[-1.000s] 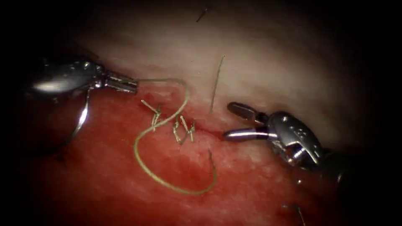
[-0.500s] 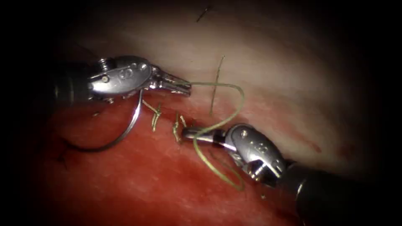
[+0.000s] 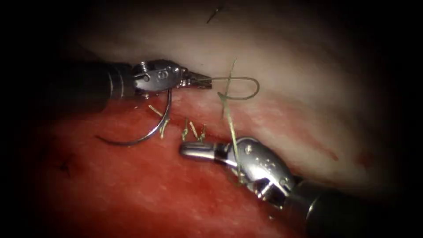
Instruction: Wound Closure
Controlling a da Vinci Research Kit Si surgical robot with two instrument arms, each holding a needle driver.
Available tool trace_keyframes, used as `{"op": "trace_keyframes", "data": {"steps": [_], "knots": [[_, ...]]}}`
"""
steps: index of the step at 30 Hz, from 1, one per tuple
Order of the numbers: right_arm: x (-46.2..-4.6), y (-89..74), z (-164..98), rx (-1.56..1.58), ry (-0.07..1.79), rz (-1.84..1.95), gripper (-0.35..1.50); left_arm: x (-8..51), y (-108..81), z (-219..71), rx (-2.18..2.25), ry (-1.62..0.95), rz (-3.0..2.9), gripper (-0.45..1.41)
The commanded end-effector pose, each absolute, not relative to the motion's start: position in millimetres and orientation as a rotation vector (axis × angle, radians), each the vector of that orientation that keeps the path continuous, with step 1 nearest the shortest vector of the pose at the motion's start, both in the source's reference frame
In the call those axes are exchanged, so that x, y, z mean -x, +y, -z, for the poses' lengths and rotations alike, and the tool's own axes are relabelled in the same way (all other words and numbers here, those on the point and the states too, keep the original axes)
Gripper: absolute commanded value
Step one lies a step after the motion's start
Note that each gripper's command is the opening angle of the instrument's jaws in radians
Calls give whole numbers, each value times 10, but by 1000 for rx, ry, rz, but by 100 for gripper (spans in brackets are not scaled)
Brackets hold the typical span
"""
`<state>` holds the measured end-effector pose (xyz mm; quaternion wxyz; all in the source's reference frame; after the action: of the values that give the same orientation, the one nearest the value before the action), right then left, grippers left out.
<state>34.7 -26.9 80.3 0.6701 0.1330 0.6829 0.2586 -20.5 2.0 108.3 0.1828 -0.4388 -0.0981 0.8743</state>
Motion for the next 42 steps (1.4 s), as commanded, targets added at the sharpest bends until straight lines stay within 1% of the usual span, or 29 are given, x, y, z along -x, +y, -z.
{"op": "trace_keyframes", "data": {"steps": [1,3,6,8,9,13,14,16,18,19,22,25,35,39,42], "knots": [[-354,-267,-807,-297,1550,-587,-35,211,18,-1095,1241,-288,-2473,-45],[-352,-264,-805,-286,1561,-592,-35,210,13,-1104,1236,-293,-2482,-45],[-349,-261,-802,-275,1579,-597,-25,207,8,-1112,1229,-293,-2491,-45],[-347,-260,-800,-270,1591,-604,-6,204,4,-1113,1228,-294,-2497,-45],[-347,-259,-798,-262,1599,-604,7,204,3,-1113,1228,-294,-2497,-45],[-349,-256,-790,-251,1623,-622,47,204,-4,-1109,1225,-292,-2498,-45],[-351,-254,-786,-247,1630,-630,66,206,-8,-1105,1230,-300,-2495,-45],[-354,-251,-784,-232,1639,-637,79,210,-17,-1098,1243,-318,-2491,-45],[-355,-249,-784,-227,1639,-643,88,213,-26,-1088,1253,-331,-2488,-45],[-355,-246,-785,-216,1627,-658,104,215,-32,-1080,1253,-339,-2482,-45],[-352,-241,-786,-191,1618,-687,126,216,-42,-1063,1263,-344,-2489,-45],[-347,-238,-784,-168,1616,-717,131,212,-49,-1055,1272,-349,-2496,-45],[-330,-226,-784,-61,1580,-768,131,196,-89,-1016,1283,-367,-2506,-45],[-326,-223,-785,-39,1572,-774,133,197,-100,-996,1281,-361,-2515,-45],[-323,-218,-788,9,1537,-796,135,209,-122,-962,1296,-350,-2550,-45]]}}
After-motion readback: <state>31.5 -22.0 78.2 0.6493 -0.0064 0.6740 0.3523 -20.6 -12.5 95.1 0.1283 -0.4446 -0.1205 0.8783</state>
